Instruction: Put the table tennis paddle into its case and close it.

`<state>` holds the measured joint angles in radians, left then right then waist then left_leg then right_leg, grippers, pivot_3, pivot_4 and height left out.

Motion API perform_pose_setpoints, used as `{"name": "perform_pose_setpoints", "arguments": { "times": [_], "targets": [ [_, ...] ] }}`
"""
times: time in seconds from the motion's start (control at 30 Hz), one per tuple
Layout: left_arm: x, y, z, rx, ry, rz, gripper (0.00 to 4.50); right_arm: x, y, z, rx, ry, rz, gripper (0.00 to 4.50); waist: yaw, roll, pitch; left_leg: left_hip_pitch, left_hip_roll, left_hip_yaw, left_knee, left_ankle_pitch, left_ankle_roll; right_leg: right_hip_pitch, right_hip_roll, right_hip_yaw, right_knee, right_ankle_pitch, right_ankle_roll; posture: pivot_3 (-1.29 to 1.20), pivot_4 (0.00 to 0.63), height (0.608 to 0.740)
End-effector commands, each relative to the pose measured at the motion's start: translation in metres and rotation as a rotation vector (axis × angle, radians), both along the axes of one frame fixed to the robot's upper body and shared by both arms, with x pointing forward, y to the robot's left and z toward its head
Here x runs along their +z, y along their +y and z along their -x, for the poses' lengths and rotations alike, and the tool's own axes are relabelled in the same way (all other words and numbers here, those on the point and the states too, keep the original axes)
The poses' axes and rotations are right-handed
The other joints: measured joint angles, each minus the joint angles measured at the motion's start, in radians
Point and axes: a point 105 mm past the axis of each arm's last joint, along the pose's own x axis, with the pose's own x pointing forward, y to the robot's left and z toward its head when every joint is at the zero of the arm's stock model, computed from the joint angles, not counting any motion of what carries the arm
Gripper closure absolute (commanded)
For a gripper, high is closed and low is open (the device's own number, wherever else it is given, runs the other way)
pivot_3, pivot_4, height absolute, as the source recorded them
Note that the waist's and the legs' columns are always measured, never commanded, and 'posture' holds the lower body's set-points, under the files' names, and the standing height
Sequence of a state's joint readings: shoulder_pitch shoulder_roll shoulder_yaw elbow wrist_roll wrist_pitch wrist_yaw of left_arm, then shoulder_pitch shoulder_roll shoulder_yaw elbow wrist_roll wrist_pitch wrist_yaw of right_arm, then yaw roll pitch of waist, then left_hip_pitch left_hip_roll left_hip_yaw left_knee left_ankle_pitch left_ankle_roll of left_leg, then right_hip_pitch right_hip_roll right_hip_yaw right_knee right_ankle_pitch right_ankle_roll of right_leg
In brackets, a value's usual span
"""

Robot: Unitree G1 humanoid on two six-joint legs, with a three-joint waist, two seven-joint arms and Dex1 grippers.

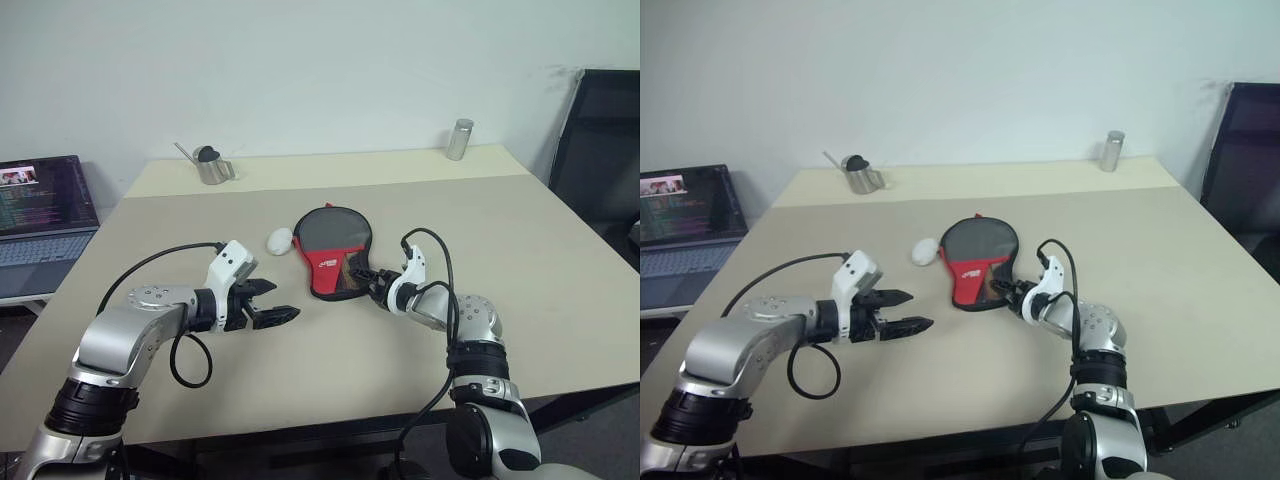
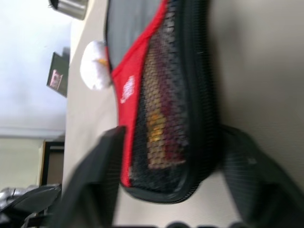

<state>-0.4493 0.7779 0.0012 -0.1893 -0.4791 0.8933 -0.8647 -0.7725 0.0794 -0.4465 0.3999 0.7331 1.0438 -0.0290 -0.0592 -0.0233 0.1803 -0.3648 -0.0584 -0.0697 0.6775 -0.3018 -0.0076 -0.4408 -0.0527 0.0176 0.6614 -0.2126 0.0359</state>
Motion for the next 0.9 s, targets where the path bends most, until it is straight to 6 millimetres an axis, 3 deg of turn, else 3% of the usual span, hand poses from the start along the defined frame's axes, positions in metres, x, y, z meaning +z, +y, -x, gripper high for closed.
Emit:
{"name": "perform_pose_setpoints", "arguments": {
  "times": [0.03,0.2,0.4,0.67,0.9],
  "targets": [
    [0.010,-0.005,-0.001,-0.027,-0.054,-0.018,0.00,0.009,-0.002,-0.006,-0.025,-0.029,0.005,2.93,0.000,0.000,0.000,0.000,0.000,0.000,0.000,0.000,0.000,0.000,0.000,0.000,0.000,0.000,0.000,0.00,0.150,0.740],
    [0.007,-0.005,-0.002,-0.033,-0.054,-0.022,0.00,0.008,-0.004,-0.005,-0.027,-0.025,0.008,4.49,0.001,0.000,0.000,0.001,0.000,0.000,0.000,0.000,0.000,0.002,0.000,0.000,0.000,0.000,0.000,0.00,0.150,0.740],
    [0.005,-0.010,-0.004,-0.059,-0.054,-0.025,0.00,0.012,-0.006,0.011,0.053,-0.031,0.021,4.49,0.004,0.000,0.000,0.000,0.000,-0.003,0.000,0.000,0.000,0.002,0.000,0.000,-0.002,0.000,0.000,0.00,0.150,0.740],
    [0.003,-0.014,-0.008,-0.101,-0.045,-0.043,0.00,0.000,-0.035,0.066,0.267,-0.002,0.135,4.49,0.021,0.000,0.000,-0.004,0.000,-0.004,-0.001,0.000,0.001,0.002,0.000,-0.002,-0.010,0.000,0.000,0.00,0.150,0.740],
    [-0.001,-0.016,-0.010,-0.141,-0.027,-0.059,0.00,-0.003,-0.038,0.112,0.387,-0.045,0.159,4.49,0.024,0.000,0.000,-0.005,0.000,-0.005,-0.003,-0.001,0.002,0.002,0.000,-0.003,-0.013,0.000,0.000,0.00,0.150,0.740]
  ]
}}
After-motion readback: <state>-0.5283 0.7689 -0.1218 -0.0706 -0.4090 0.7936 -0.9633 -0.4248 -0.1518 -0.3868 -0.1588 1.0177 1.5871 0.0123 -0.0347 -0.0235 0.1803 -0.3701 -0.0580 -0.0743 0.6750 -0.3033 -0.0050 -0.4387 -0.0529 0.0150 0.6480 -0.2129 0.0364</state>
